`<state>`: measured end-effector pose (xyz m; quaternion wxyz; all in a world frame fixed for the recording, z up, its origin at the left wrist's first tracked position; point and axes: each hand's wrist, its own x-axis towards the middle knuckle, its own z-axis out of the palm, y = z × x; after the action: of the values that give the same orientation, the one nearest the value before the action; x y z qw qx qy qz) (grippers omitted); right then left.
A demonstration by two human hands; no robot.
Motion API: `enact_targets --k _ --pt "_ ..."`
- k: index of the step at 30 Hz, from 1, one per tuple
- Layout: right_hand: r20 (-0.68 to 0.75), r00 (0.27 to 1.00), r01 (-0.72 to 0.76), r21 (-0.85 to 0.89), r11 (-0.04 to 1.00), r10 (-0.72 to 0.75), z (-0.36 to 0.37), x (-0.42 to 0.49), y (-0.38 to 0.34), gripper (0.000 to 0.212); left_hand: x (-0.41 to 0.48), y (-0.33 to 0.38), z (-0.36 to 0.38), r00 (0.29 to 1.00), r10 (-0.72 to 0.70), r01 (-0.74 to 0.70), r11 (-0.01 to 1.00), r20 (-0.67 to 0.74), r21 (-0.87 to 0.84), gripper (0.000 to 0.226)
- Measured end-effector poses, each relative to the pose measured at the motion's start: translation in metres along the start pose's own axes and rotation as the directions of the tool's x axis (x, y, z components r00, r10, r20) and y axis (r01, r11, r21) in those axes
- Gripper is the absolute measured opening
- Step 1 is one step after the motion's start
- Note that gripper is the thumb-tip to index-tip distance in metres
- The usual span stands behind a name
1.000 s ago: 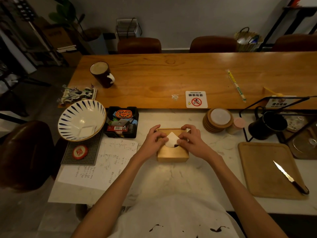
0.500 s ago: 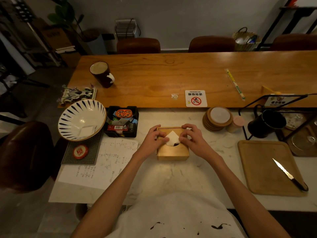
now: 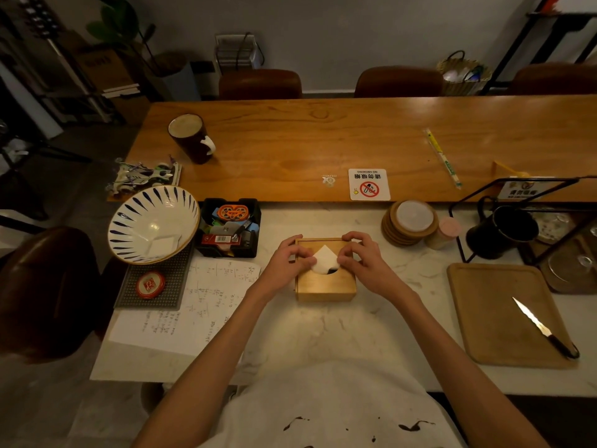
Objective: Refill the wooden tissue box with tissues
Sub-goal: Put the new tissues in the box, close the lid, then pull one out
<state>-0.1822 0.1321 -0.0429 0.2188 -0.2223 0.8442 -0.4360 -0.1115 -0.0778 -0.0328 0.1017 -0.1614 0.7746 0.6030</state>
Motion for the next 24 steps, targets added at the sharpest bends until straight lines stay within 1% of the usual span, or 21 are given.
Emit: enact_targets --k 3,5,7,8,10,12,14,15,16,19,20,24 --pt "0.001 1.0 -0.006 -0.006 1.0 0.006 0.001 0.0 0.0 0.005 -0.002 0.004 -0.001 1.0 -0.008 0.008 1.0 0.013 0.0 0.003" --pt "-0.013 1.0 0.003 -0.002 1.0 -0.003 0.002 0.0 0.001 0.005 -0.004 0.004 -0.001 1.0 -0.008 0.008 1.0 0.007 -0.018 0.006" --pt "-0.069 0.998 -0.002 0.083 0.997 0.007 0.005 -0.003 0.002 0.015 -0.008 0.003 0.0 1.0 0.007 -0.01 0.994 -0.025 -0.113 0.024" --pt "-0.105 0.994 -0.021 0.173 0.985 0.04 0.008 -0.007 -0.001 0.024 -0.011 0.002 0.002 0.999 -0.006 -0.003 0.98 -0.046 -0.198 0.036" --pt "-0.126 0.977 -0.105 0.415 0.904 0.172 0.017 -0.017 -0.002 0.046 -0.016 -0.003 0.008 0.995 -0.078 0.053 0.939 -0.058 -0.341 0.055" --pt "-0.052 0.959 -0.19 0.612 0.768 0.279 0.032 -0.028 -0.001 0.064 -0.022 -0.013 0.019 0.99 -0.142 0.124 0.905 -0.014 -0.408 0.062" --pt "0.041 0.945 -0.249 0.732 0.634 0.324 0.047 -0.036 0.001 0.063 -0.027 -0.025 0.034 0.987 -0.161 0.142 0.904 -0.014 -0.403 0.06" --pt "0.064 0.937 -0.27 0.756 0.597 0.343 0.051 -0.037 0.002 0.062 -0.029 -0.029 0.04 0.986 -0.16 0.132 0.912 -0.038 -0.389 0.059" --pt "0.068 0.933 -0.279 0.76 0.587 0.355 0.053 -0.037 0.002 0.064 -0.029 -0.03 0.044 0.985 -0.161 0.126 0.916 -0.061 -0.382 0.059" --pt "0.021 0.927 -0.257 0.762 0.595 0.374 0.045 -0.028 -0.004 0.076 -0.018 -0.025 0.044 0.986 -0.149 0.11 0.922 -0.077 -0.371 0.073" --pt "0.01 0.925 -0.253 0.762 0.596 0.38 0.04 -0.022 -0.008 0.078 -0.012 -0.019 0.043 0.987 -0.137 0.099 0.925 -0.081 -0.366 0.074" --pt "-0.015 0.926 -0.232 0.768 0.597 0.378 0.028 0.0 -0.022 0.064 0.012 -0.002 0.036 0.989 -0.111 0.067 0.926 -0.1 -0.37 0.065"
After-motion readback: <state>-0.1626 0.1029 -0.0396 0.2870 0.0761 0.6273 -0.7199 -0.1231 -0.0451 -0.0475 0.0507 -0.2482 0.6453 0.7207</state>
